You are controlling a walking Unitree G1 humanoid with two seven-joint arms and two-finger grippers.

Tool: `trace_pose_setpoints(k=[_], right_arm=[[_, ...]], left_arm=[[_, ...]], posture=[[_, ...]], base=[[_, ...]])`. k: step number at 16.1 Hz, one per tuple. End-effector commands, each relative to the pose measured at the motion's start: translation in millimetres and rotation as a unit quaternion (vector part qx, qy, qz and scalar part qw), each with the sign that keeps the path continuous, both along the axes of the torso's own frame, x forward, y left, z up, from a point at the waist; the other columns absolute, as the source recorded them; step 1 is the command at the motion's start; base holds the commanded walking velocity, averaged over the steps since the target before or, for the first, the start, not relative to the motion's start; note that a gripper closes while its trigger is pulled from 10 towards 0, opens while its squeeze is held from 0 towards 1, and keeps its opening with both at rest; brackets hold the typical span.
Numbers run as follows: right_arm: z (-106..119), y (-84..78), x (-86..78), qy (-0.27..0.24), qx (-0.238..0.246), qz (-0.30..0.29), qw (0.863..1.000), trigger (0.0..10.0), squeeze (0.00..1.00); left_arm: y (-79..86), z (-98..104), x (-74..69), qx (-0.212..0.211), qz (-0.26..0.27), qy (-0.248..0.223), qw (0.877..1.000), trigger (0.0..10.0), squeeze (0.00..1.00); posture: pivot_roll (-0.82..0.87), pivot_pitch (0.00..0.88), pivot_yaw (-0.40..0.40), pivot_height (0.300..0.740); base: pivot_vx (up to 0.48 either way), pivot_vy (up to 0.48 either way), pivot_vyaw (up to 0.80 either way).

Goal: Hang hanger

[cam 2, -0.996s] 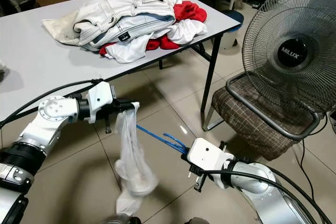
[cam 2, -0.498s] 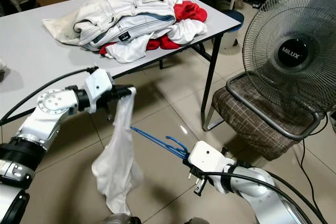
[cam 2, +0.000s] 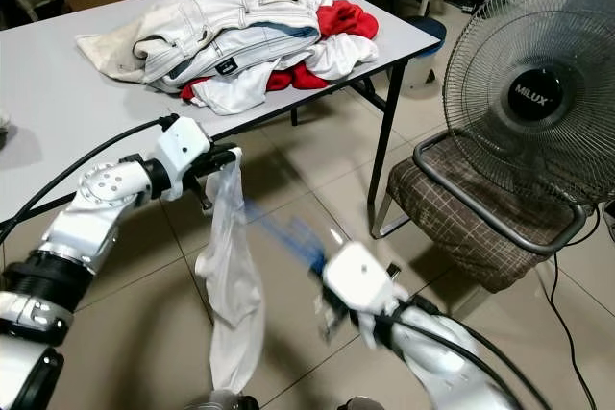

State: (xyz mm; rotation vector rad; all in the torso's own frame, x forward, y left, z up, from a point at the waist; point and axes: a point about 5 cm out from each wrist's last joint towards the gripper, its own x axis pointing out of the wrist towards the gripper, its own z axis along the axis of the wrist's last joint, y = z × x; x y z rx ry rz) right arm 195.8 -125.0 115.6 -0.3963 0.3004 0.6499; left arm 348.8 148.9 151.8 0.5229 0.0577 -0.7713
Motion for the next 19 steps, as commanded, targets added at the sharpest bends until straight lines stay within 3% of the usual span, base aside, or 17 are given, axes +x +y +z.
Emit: trace_pose_setpoints(k=[1,4,13,19], right_arm=[[2,-3.8,3.3,-0.007,-0.006,-0.024,1.0,10.0,0.0],[2,7.0,1.4,-0.002,0.004,-0.022,1.0,10.0,0.0],[13,13.8,-5.9,-0.005,0.032,-0.016,0.999,10.0,0.0],[5,11.2,1.5,0.016,0.04,-0.011,0.999,10.0,0.0]], left_arm=[[-0.6,7,0.5,-0.008,0.004,-0.014,1.0,0.0,0.0],[0.9,5,2.2,-0.015,0.034,-0.016,0.999,0.0,0.0],[8.2,4,8.0,-0.006,0.087,-0.029,0.996,0.0,0.0],[-7.1,7,-2.1,-0.038,0.048,-0.023,0.998,0.0,0.0]], posture=[[0.0,0.062,0.082,0.74],[0.0,0.059,0.076,0.74],[-0.01,0.039,0.055,0.74],[-0.02,0.031,0.042,0.74]], base=[[0.0,0.0,0.0],[0.0,0.0,0.0],[0.0,0.0,0.0],[0.0,0.0,0.0]])
